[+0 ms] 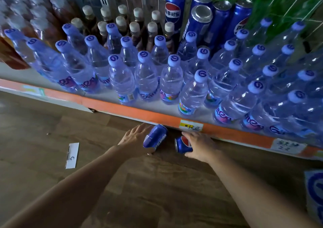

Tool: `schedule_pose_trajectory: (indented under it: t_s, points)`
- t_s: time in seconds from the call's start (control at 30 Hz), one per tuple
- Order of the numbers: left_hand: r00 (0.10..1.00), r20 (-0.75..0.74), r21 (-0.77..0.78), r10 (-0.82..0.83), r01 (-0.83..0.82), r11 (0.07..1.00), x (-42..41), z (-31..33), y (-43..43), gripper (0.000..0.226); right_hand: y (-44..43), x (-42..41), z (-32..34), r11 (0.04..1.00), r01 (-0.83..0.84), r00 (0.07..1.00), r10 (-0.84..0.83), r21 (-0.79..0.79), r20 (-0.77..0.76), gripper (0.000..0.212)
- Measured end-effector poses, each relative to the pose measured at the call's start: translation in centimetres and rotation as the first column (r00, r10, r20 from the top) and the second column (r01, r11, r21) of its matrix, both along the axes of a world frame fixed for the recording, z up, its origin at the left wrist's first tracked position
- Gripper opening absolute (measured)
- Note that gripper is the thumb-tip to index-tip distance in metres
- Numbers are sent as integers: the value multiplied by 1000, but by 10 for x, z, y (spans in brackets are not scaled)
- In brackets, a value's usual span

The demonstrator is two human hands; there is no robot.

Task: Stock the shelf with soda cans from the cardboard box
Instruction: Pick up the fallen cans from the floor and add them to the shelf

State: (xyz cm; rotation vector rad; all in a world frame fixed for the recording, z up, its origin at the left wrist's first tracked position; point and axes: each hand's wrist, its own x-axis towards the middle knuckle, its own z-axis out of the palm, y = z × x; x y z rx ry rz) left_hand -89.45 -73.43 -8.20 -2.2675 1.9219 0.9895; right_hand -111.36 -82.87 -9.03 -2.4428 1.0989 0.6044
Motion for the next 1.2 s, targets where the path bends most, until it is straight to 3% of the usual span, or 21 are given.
schedule_pose_trajectory:
  t_s: [0.07, 0.3, 0.5, 0.8, 0.97, 1.2]
  points:
    - [999, -44, -23, 6, -7, 1000, 1, -17, -4, 106, -3, 0, -17, 1000, -20, 1000, 20, -20, 17, 79]
    - [1000, -21, 27, -21, 21, 999, -1, -62, -16, 96, -13, 0, -50, 1000, 0, 1000, -1, -30, -30, 92]
    - [994, -106, 0, 37, -37, 999, -4, -82, -23, 101, -15, 4, -74, 998, -29, 996, 23, -56, -89, 100]
    - [988, -122, -34, 97, -102, 994, -10, -102, -27, 103, -16, 4, -84, 997, 29, 999, -31, -68, -16, 83]
    - [987, -138, -25, 82, -86, 996, -5, -105, -29, 105, -16, -4, -86, 995, 19, 1000, -16, -94, 26, 85]
    - [971, -221, -19, 91, -98, 995, 1, -106, -22, 99, -14, -13, -79, 990, 135, 985, -137, 26, 105, 84]
